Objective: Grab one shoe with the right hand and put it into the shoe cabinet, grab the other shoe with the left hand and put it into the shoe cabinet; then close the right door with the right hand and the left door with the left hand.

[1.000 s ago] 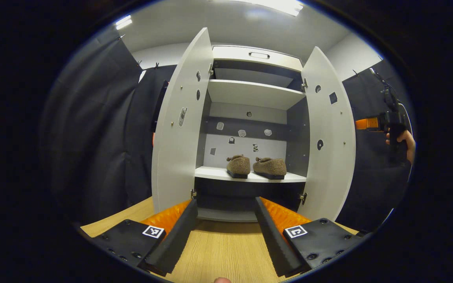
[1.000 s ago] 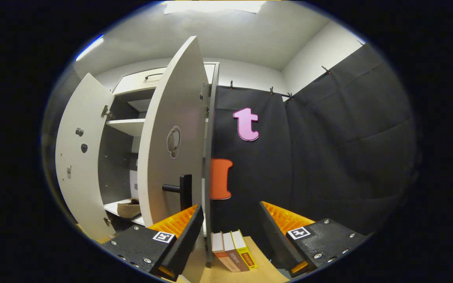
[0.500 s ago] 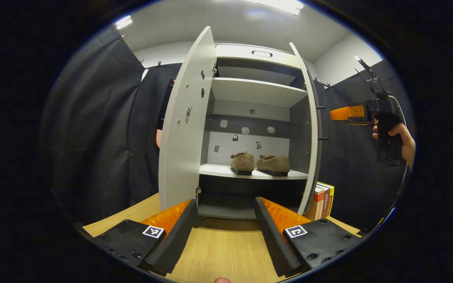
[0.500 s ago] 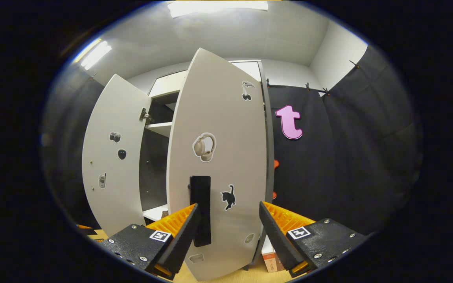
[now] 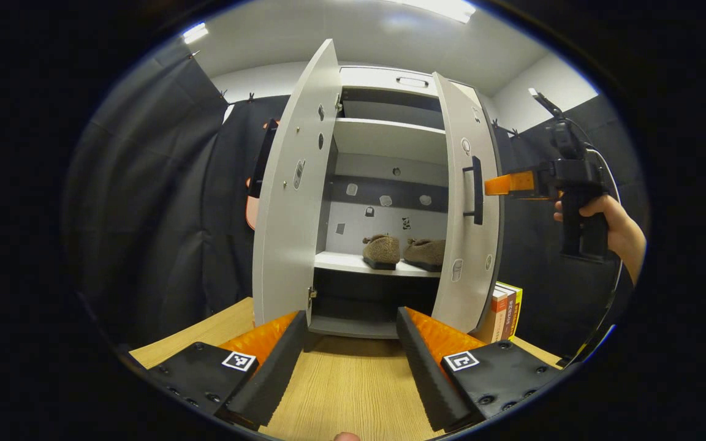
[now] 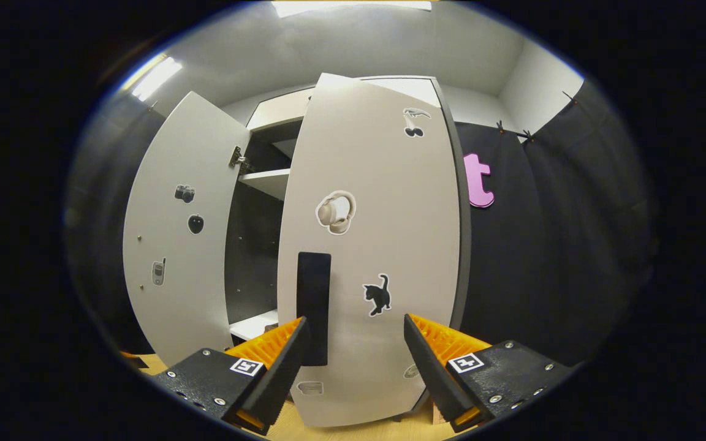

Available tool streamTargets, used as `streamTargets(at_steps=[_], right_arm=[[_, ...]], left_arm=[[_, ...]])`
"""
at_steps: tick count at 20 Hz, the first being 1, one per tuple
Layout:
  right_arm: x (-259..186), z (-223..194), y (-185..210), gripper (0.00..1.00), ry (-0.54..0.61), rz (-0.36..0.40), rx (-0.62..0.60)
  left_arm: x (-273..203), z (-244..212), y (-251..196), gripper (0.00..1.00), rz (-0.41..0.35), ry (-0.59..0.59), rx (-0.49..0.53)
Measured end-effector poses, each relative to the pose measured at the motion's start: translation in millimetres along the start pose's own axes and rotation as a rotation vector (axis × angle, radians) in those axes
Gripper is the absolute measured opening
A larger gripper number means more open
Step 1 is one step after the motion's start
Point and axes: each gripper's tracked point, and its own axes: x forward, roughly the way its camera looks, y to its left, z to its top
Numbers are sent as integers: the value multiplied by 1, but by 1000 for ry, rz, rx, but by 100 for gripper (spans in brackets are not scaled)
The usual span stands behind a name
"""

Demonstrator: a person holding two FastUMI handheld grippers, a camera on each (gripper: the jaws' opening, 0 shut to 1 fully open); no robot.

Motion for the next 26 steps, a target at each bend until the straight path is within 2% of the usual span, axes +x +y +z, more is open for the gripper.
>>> streamTargets(at_steps=[2, 3, 4, 6, 13, 14, 15, 18, 20, 21, 26], right_arm=[[14, -9, 5, 94, 1, 0, 15], [20, -12, 4, 87, 4, -9, 16], [21, -13, 0, 92, 9, -33, 9], [24, -15, -4, 92, 19, -66, -8], [43, -19, 4, 91, 55, -74, 16], [45, -20, 6, 91, 58, -81, 13], [48, -20, 8, 91, 58, -87, 6], [54, -21, 9, 91, 57, -103, -12], [55, -24, 9, 91, 63, -109, 2], [56, -23, 9, 91, 63, -111, 15], [64, -29, 12, 91, 74, -109, 47]], left_arm=[[-1, 3, 0, 95, -9, -8, -8], [-1, 3, 0, 95, -10, -9, -9], [0, 2, 2, 95, -8, -7, -8], [0, 0, 4, 95, -2, -2, -11], [1, -3, 13, 95, 13, 6, -23], [0, -3, 15, 92, 16, 8, -21], [-1, -3, 17, 96, 20, 8, -19], [-4, -3, 21, 95, 29, 8, -16], [-5, -2, 25, 92, 36, 12, -18], [-7, -1, 25, 95, 36, 9, -21], [-9, 6, 30, 96, 46, -5, -25]])
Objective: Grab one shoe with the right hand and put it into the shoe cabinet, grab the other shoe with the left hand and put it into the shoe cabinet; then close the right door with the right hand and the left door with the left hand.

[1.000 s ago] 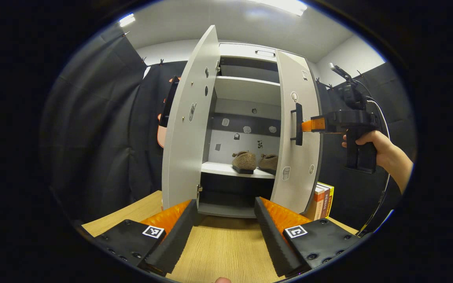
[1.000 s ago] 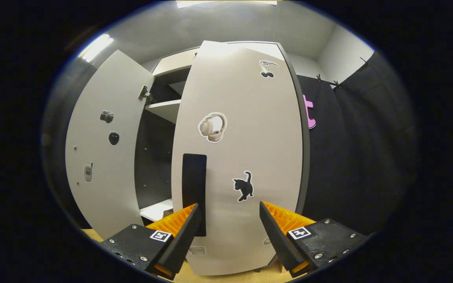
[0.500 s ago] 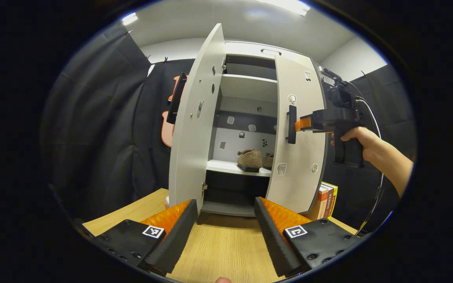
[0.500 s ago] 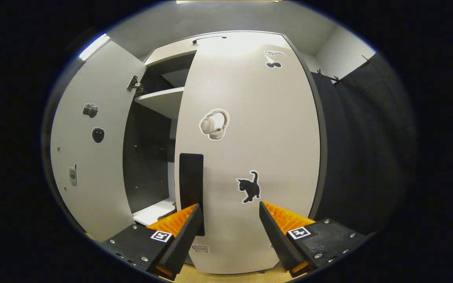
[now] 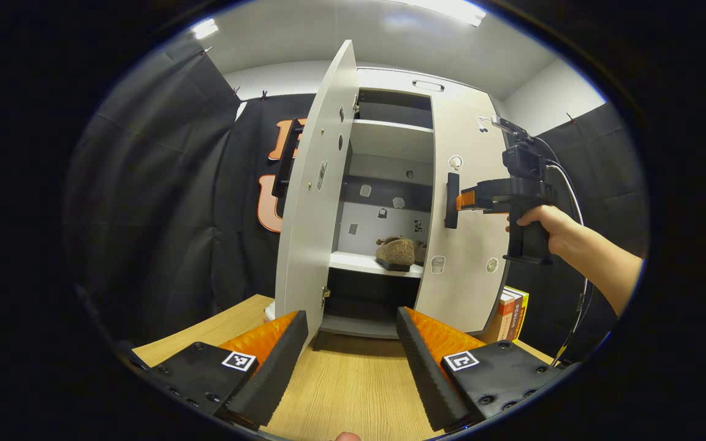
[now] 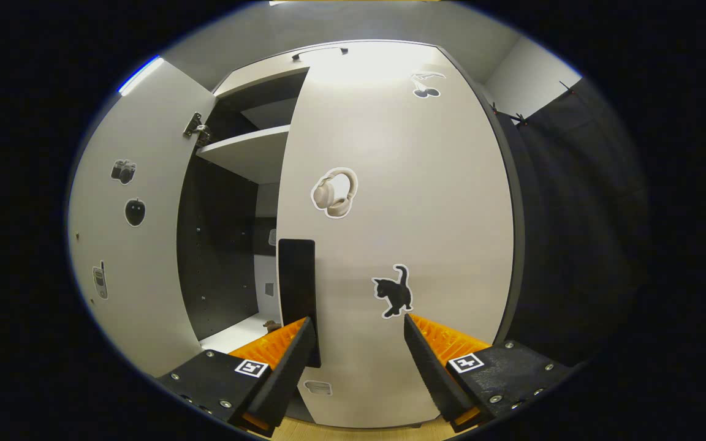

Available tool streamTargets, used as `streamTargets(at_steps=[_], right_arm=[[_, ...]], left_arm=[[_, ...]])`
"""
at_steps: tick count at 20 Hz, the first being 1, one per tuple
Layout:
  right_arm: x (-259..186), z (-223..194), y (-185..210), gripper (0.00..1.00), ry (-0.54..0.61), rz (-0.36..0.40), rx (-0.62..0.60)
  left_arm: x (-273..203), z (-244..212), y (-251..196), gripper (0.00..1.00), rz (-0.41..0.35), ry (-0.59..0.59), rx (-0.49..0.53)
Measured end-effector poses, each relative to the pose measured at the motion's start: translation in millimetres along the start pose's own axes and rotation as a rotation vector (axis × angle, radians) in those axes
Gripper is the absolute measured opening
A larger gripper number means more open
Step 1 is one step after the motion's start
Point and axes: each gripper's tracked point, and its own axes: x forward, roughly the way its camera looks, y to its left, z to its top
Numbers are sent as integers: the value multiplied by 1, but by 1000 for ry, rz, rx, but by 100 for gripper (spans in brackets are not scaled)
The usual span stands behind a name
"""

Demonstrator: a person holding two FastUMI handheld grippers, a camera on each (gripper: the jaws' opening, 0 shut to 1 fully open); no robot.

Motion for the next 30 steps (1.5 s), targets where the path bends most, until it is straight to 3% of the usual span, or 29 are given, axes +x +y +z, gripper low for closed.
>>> streamTargets(at_steps=[5, 10, 11, 12, 13, 15, 16, 17, 18, 21, 26, 28, 30], right_arm=[[-4, -1, -7, 92, 16, -8, 34], [-40, 8, -25, 93, -17, -14, 19], [-49, 7, -27, 92, -19, -7, 15], [-60, 4, -28, 92, -16, -1, 12], [-69, 1, -29, 92, -14, 5, 7], [-88, -5, -30, 92, -19, 14, -4], [-96, -6, -29, 92, -21, 25, -8], [-104, -9, -26, 92, -20, 44, -10], [-110, -12, -25, 92, -14, 55, -10], [-121, -17, -30, 92, -7, 54, -9], [-127, -14, -41, 93, -13, 41, -2], [-126, -12, -48, 93, -18, 30, 11], [-124, -6, -55, 93, -31, 14, 20]], left_arm=[[5, 11, 16, 95, 38, -6, -34], [8, 61, 85, 95, 198, -82, -34], [13, 75, 104, 91, 231, -96, -38], [16, 88, 119, 99, 260, -114, -51], [21, 102, 132, 95, 279, -136, -68], [37, 130, 147, 99, 281, -166, -80], [47, 142, 152, 92, 279, -176, -73], [57, 152, 157, 95, 268, -190, -65], [69, 159, 158, 92, 250, -188, -65], [101, 168, 174, 99, 268, -160, -6], [138, 165, 181, 96, 289, -125, 95], [140, 168, 180, 92, 281, -139, 85], [140, 164, 177, 95, 268, -136, 32]])
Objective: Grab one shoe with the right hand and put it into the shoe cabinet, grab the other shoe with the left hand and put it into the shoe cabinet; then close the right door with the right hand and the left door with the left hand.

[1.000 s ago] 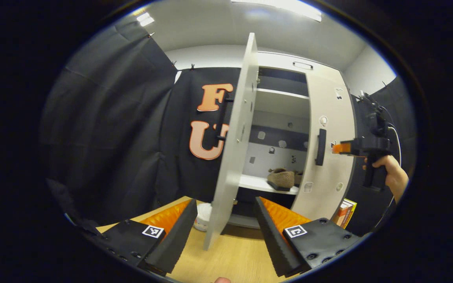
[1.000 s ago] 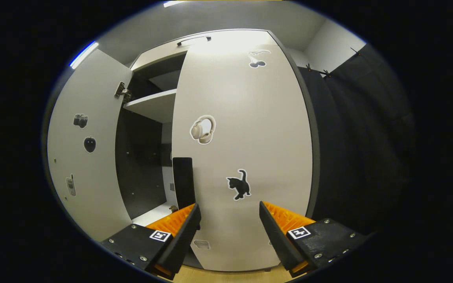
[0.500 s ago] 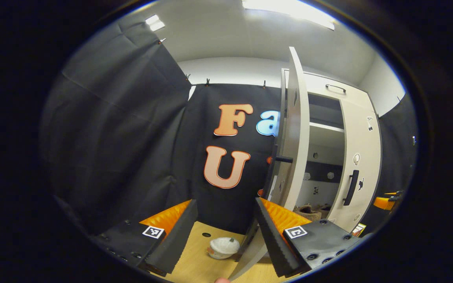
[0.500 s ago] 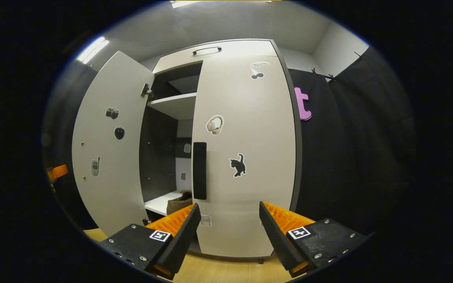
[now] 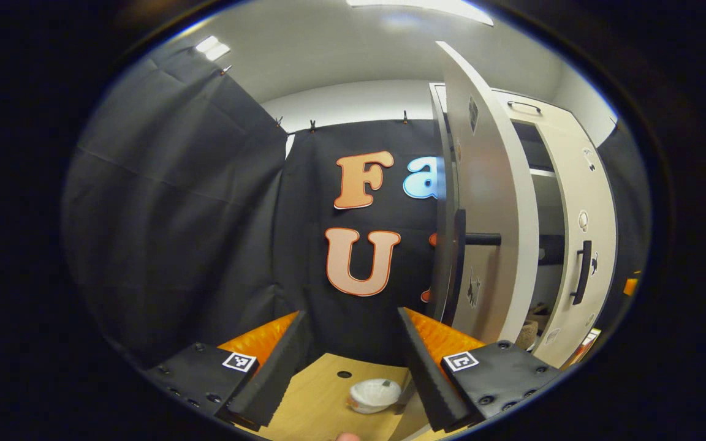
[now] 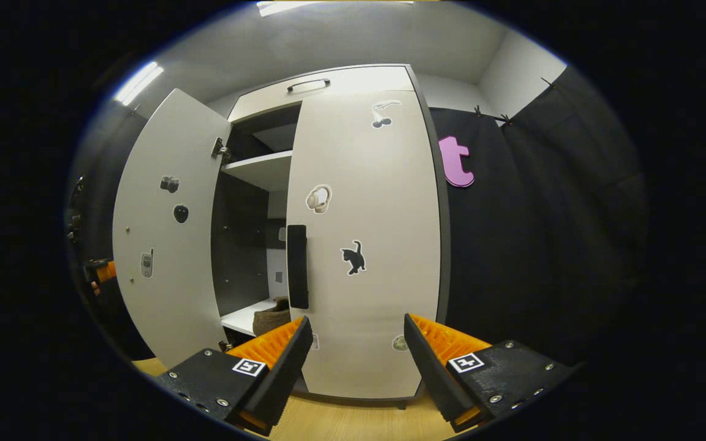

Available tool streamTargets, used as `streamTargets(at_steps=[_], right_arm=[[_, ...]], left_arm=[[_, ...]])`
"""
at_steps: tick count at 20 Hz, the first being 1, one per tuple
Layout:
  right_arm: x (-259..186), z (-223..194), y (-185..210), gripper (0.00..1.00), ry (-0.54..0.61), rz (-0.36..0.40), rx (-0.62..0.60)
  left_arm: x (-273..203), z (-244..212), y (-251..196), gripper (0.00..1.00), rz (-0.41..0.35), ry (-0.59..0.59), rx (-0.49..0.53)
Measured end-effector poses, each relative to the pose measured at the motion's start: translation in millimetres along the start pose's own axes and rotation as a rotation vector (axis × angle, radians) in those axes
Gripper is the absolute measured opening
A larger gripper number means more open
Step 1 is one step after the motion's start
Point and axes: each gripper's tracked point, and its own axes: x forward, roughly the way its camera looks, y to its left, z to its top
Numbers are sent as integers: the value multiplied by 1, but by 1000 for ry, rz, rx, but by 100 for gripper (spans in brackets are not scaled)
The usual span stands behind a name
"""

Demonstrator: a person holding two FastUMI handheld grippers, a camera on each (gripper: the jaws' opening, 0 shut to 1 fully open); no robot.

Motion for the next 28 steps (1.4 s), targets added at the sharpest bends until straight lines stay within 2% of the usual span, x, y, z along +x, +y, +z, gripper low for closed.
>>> streamTargets(at_steps=[3, 4, 5, 6, 7, 10, 11, 12, 14, 15, 16, 18, 19, 21, 22, 23, 24, 25, 28], right_arm=[[4, 5, -4, 93, -5, -10, 4], [5, 7, -5, 93, -10, -12, 6], [5, 8, -4, 92, -12, -13, 5], [5, 7, -3, 92, -12, -12, -1], [5, 6, -3, 92, -10, -13, -9], [3, 4, -2, 93, -4, -14, -34], [2, 4, -3, 92, -1, -14, -35], [-1, 4, -5, 92, 0, -18, -35], [-3, 4, -12, 93, -4, -34, -32], [-3, 5, -14, 93, -7, -40, -23], [-5, 6, -16, 93, -11, -45, -12], [-6, 6, -21, 93, -11, -51, 10], [-7, 5, -23, 93, -8, -57, 12], [-8, 3, -29, 93, -5, -70, 3], [-9, 2, -31, 93, -3, -75, 1], [-11, 1, -31, 93, -1, -74, 3], [-12, 0, -32, 92, 3, -73, 6], [-13, -1, -32, 92, 5, -73, 6], [-17, -2, -34, 92, 6, -74, 1]], left_arm=[[-5, -3, -12, 99, -27, 6, -26], [-8, -3, -18, 95, -36, 3, -19], [-12, -1, -27, 99, -52, -1, -8], [-15, -1, -36, 99, -68, 0, -5], [-18, -3, -47, 91, -93, 2, -3], [-22, -5, -89, 92, -189, 2, -9], [-24, -7, -101, 95, -215, 10, -20], [-24, -10, -115, 92, -244, 18, -30], [-20, -13, -141, 99, -296, 30, -42], [-18, -13, -153, 92, -324, 32, -35], [-17, -13, -162, 92, -344, 32, -24], [-16, -4, -177, 92, -362, 12, -7], [-16, -5, -186, 95, -378, 9, -3], [-16, -7, -203, 95, -411, 18, 0], [-16, -9, -211, 92, -418, 26, -4], [-15, -13, -220, 99, -429, 32, -13], [-14, -14, -231, 95, -442, 38, -27], [-12, -18, -241, 99, -455, 44, -37], [2, -30, -259, 99, -462, 55, -18]])
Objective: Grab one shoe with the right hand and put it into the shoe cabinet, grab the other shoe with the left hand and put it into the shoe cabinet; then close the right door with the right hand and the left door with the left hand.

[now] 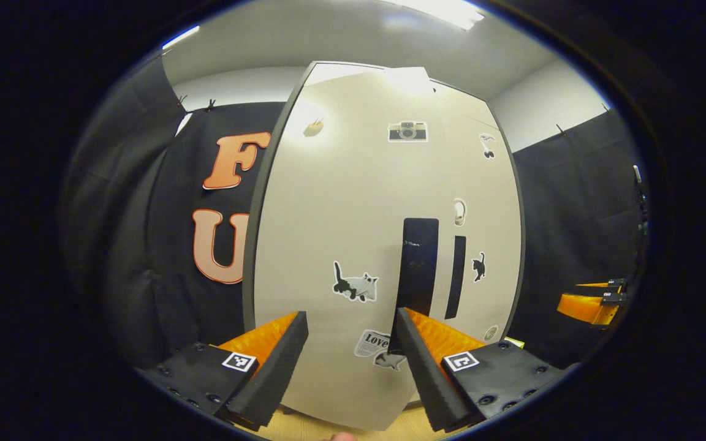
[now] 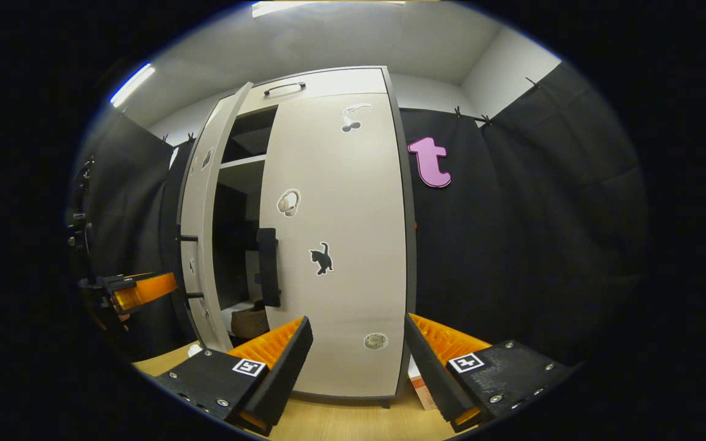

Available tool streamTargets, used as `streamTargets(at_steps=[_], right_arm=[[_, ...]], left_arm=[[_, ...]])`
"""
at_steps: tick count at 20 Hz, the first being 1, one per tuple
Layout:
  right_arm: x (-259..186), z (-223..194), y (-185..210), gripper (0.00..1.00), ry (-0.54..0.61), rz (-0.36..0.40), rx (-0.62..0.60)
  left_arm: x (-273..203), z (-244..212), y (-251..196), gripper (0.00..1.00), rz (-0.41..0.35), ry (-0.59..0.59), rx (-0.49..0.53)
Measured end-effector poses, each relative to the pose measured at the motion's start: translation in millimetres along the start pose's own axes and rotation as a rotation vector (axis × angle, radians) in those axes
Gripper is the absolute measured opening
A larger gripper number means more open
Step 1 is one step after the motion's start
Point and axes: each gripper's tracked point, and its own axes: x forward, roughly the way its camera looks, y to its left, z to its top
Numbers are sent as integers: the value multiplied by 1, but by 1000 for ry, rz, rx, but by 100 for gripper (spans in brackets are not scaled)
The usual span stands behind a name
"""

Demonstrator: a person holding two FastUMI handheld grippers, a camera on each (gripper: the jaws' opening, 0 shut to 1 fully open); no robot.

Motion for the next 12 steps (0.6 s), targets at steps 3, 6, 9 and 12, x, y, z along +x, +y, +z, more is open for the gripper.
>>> streamTargets(at_steps=[3, 6, 9, 12], right_arm=[[-3, -3, -2, 93, 6, -2, -9], [-4, -5, -1, 93, 17, 4, -15], [0, -7, 3, 92, 16, 8, -12], [-2, -13, 7, 92, 32, 18, -18]], left_arm=[[13, -3, -2, 92, -11, 18, 10], [30, -8, -9, 96, -25, 33, 16], [51, -13, -16, 96, -24, 45, 12], [68, -16, -21, 99, -13, 55, 35]])
